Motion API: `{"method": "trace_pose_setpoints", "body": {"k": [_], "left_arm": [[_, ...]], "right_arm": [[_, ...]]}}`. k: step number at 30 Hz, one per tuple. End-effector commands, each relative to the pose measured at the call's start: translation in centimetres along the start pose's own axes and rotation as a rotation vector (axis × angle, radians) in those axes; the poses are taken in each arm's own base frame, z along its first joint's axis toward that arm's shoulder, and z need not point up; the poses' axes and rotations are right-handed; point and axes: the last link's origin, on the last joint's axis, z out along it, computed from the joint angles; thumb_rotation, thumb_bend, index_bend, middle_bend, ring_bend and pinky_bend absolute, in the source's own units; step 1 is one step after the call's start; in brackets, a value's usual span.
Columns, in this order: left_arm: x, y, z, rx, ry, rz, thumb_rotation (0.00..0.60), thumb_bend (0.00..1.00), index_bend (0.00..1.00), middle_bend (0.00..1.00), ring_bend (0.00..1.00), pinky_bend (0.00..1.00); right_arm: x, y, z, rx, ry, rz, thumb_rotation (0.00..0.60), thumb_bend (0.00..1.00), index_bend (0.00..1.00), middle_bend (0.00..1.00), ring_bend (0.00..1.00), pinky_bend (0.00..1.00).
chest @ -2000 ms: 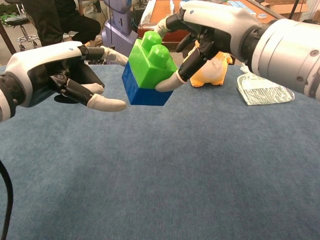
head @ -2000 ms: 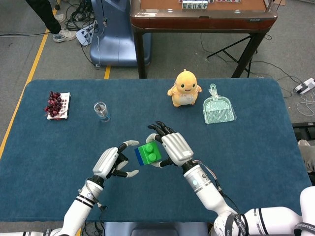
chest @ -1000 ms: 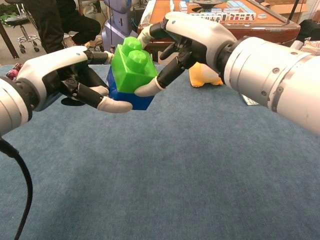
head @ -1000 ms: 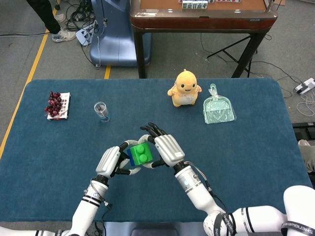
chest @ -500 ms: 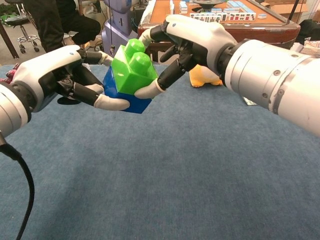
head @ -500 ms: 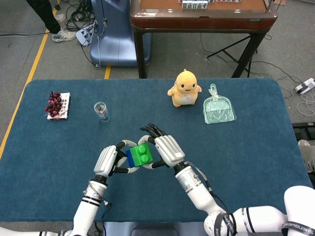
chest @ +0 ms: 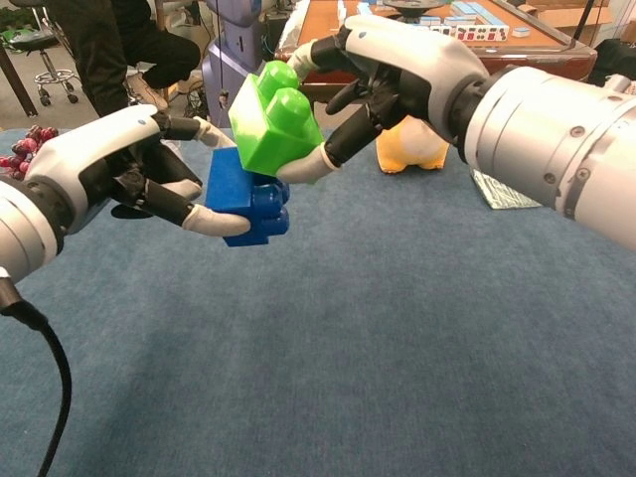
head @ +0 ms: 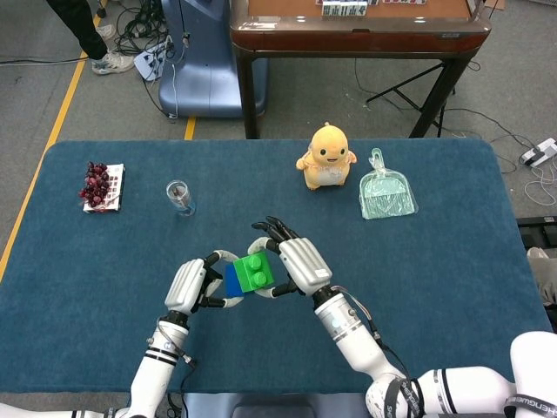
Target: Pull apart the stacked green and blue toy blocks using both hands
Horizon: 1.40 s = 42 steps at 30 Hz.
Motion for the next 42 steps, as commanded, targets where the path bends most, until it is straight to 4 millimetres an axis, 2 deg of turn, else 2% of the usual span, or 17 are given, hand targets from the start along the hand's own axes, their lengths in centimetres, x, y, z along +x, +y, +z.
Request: {"method": "trace_pose_setpoints", "body": {"k": [1, 6, 10, 14, 16, 18, 20, 23, 26, 30, 35, 39, 42], "left_arm": [[-0.2, -0.2, 0.0, 0.003, -0.004, 0.015, 0.6, 0.11, 0.89, 1.0, 1.0, 1.0], [-0.6, -0.4, 0.0, 0.008, -0.021, 0.036, 0.6, 0.11, 0.88, 1.0, 1.0, 1.0], [-1.1, -0.3, 0.1, 0.002, -0.045, 0.07, 0.6, 0.11, 0.87, 1.0, 1.0, 1.0], [-1.9, 0.3, 0.0, -0.015, -0.089, 0.092, 0.6, 0.11, 0.81, 1.0, 1.0, 1.0], [-2.2, 0.8, -0.1, -0.034, -0.101, 0.105, 0.6, 0.11, 0.78, 1.0, 1.0, 1.0], [-2.4, 1.5, 0.0, -0.062, -0.096, 0.132, 0.6, 0.11, 0.72, 1.0, 1.0, 1.0], [-2.6, 2.0, 0.2, -0.078, -0.084, 0.148, 0.6, 0.11, 0.61, 1.0, 1.0, 1.0], [-2.8, 2.6, 0.3, -0.103, -0.062, 0.173, 0.6, 0.11, 0.47, 1.0, 1.0, 1.0], [-2.8, 2.8, 0.2, -0.117, -0.05, 0.2, 0.6, 0.11, 0.36, 1.0, 1.0, 1.0], [-2.4, 2.7, 0.0, -0.128, -0.025, 0.223, 0.6, 0.08, 0.3, 1.0, 1.0, 1.0], [-1.3, 2.0, -0.5, -0.12, -0.011, 0.253, 0.6, 0.06, 0.29, 1.0, 1.0, 1.0], [0.4, 0.6, -1.3, -0.1, 0.013, 0.313, 0.6, 0.06, 0.28, 1.0, 1.0, 1.0], [2.6, -0.9, -2.3, -0.086, 0.067, 0.374, 0.6, 0.06, 0.28, 1.0, 1.0, 1.0]], "right_arm": [[0.6, 0.4, -0.2, -0.001, 0.02, -0.008, 0.6, 0.06, 0.58, 0.13, 0.0, 0.16], [1.3, 2.4, -0.7, -0.048, 0.038, -0.112, 0.6, 0.07, 0.59, 0.13, 0.0, 0.16], [1.3, 5.1, -1.3, -0.121, 0.033, -0.191, 0.6, 0.07, 0.59, 0.14, 0.0, 0.16], [0.8, 7.6, -1.9, -0.192, -0.003, -0.219, 0.6, 0.06, 0.58, 0.13, 0.0, 0.16], [0.5, 8.4, -2.1, -0.222, -0.035, -0.224, 0.6, 0.06, 0.54, 0.12, 0.0, 0.16], [0.3, 9.1, -2.3, -0.248, -0.068, -0.22, 0.6, 0.06, 0.45, 0.11, 0.0, 0.16], [0.3, 9.5, -2.5, -0.259, -0.08, -0.224, 0.6, 0.05, 0.3, 0.09, 0.0, 0.16], [0.5, 9.7, -2.6, -0.264, -0.077, -0.229, 0.6, 0.04, 0.14, 0.09, 0.0, 0.16], [0.9, 9.7, -2.8, -0.261, -0.067, -0.228, 0.6, 0.03, 0.03, 0.09, 0.0, 0.16], [1.6, 9.7, -3.2, -0.252, -0.053, -0.236, 0.6, 0.01, 0.0, 0.09, 0.0, 0.16], [2.6, 9.8, -4.0, -0.246, -0.041, -0.292, 0.6, 0.01, 0.0, 0.07, 0.0, 0.15], [4.0, 10.0, -5.2, -0.256, -0.02, -0.344, 0.6, 0.01, 0.0, 0.07, 0.0, 0.15], [5.4, 10.6, -6.5, -0.279, 0.007, -0.383, 0.6, 0.01, 0.0, 0.07, 0.0, 0.14]]}}
